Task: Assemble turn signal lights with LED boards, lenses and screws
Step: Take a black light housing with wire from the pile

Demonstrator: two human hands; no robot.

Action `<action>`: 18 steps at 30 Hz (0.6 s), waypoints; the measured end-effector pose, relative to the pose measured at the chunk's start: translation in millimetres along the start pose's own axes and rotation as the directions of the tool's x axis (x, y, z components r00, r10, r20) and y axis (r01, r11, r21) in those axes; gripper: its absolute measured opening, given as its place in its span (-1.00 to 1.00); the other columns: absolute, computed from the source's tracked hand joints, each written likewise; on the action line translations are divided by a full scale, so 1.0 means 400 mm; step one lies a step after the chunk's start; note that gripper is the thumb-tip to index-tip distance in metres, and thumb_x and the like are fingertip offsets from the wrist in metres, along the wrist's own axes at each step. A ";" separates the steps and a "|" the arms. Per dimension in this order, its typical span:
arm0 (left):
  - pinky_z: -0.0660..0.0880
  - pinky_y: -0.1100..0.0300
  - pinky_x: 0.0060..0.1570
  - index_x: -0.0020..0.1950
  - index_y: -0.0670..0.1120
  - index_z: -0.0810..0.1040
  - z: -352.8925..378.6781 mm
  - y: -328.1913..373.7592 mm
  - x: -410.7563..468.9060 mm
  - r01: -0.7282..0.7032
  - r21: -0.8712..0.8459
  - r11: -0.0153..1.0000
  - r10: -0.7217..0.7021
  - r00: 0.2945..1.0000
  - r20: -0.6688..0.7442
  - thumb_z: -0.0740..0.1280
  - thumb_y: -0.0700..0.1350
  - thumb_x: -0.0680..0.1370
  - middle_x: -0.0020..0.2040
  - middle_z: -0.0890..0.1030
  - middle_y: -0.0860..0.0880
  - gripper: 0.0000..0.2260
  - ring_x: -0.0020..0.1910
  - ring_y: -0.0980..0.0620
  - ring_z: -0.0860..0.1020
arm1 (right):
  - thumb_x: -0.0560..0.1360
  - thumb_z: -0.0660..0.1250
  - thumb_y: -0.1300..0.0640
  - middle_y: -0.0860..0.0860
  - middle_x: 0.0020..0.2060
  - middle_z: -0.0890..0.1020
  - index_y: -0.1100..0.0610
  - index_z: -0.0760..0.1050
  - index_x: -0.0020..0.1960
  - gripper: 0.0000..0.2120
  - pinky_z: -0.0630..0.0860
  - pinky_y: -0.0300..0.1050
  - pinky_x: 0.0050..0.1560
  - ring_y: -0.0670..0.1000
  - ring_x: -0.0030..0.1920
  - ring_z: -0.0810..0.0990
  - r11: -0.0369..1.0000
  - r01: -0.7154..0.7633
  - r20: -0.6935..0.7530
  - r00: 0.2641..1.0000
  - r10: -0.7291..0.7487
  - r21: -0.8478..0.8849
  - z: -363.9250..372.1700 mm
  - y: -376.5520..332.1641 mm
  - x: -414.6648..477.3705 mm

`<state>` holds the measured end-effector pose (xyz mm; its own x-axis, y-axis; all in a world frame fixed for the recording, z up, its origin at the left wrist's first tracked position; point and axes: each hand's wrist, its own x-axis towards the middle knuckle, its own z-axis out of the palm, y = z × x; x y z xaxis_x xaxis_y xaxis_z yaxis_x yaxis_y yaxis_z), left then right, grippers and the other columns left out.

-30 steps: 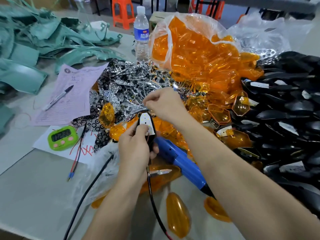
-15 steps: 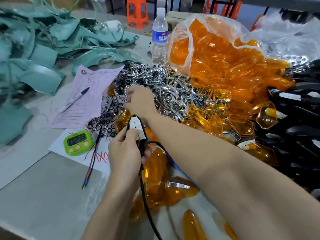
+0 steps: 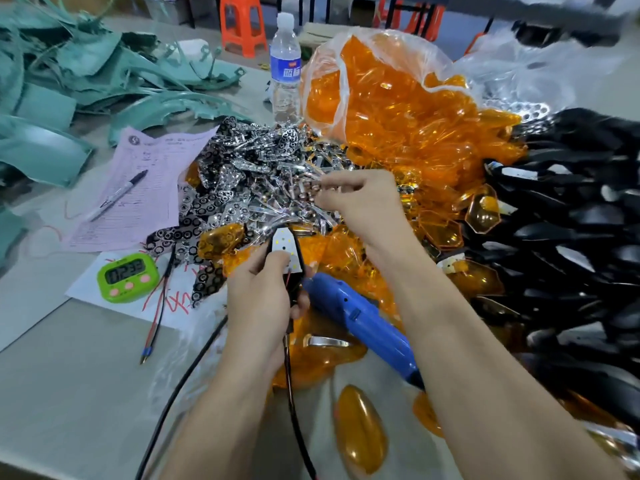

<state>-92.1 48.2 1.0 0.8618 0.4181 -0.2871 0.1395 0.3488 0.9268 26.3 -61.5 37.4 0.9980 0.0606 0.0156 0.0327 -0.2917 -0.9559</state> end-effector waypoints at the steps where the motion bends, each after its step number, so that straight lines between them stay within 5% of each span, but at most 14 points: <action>1: 0.26 0.26 -0.63 -0.17 -0.09 0.61 0.010 -0.007 -0.008 0.001 0.014 1.000 -0.002 1.000 0.024 0.24 -0.23 0.64 -0.29 0.67 -0.12 -0.76 -0.56 0.02 0.43 | 0.36 0.59 0.23 -0.29 -0.38 0.65 -0.15 0.72 -0.24 -0.74 0.45 -0.36 -0.30 -0.27 -0.33 0.56 0.999 0.008 -0.046 0.999 -0.006 0.040 -0.044 -0.003 -0.041; 5: 0.32 0.22 -0.61 -0.24 -0.02 0.67 0.053 -0.030 -0.040 0.028 0.014 1.000 -0.029 0.993 0.110 0.24 -0.21 0.64 -0.24 0.69 -0.18 -0.68 -0.53 -0.01 0.46 | 0.43 0.41 0.15 0.09 -0.20 0.75 -0.04 0.76 -0.07 -0.81 0.53 -0.20 -0.25 -0.03 -0.24 0.63 0.972 0.002 -0.024 1.000 0.004 0.234 -0.166 -0.004 -0.209; 8: 0.36 0.22 -0.58 -0.08 -0.04 0.68 0.084 -0.045 -0.067 0.032 0.025 0.999 -0.036 0.987 0.154 0.26 -0.18 0.64 -0.22 0.71 -0.16 -0.79 -0.50 -0.01 0.48 | 0.50 0.35 0.11 0.05 -0.27 0.70 0.12 0.71 -0.16 -0.81 0.55 -0.09 -0.24 0.05 -0.23 0.61 0.953 -0.040 -0.051 0.997 0.057 0.300 -0.220 0.025 -0.279; 11: 0.34 0.21 -0.59 -0.03 -0.14 0.65 0.119 -0.052 -0.095 0.051 0.017 0.999 -0.053 0.979 0.195 0.26 -0.13 0.65 -0.22 0.70 -0.19 -0.80 -0.50 -0.01 0.49 | 0.53 0.38 0.35 -0.01 -0.36 0.57 0.07 0.61 -0.11 -0.81 0.51 -0.15 -0.29 -0.02 -0.30 0.53 0.940 -0.035 -0.051 0.997 0.056 0.340 -0.242 0.055 -0.317; 14: 0.33 0.21 -0.59 -0.22 -0.12 0.69 0.147 -0.053 -0.121 0.080 0.006 0.997 -0.079 0.968 0.237 0.21 -0.04 0.65 -0.28 0.67 -0.18 -0.64 -0.50 -0.03 0.50 | 0.52 0.35 0.48 -0.03 -0.39 0.59 0.06 0.50 0.18 -0.61 0.55 -0.21 -0.28 -0.05 -0.32 0.58 0.904 -0.036 -0.045 0.997 0.060 0.426 -0.250 0.064 -0.337; 18: 0.33 0.21 -0.58 -0.33 -0.04 0.67 0.171 -0.056 -0.146 0.095 0.042 0.995 -0.102 0.968 0.229 0.19 0.00 0.65 -0.36 0.58 -0.18 -0.58 -0.50 -0.02 0.48 | 0.54 0.39 0.41 0.03 -0.23 0.72 0.13 0.58 0.13 -0.74 0.59 -0.15 -0.19 -0.03 -0.22 0.66 0.888 -0.056 -0.064 0.993 0.096 0.457 -0.240 0.061 -0.343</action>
<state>-112.2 -41.2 13.5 0.9317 0.1765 -0.3173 0.2414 0.3517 0.9045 -104.9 -168.4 39.9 0.9980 -0.0284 -0.0572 -0.0515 0.1735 -0.9835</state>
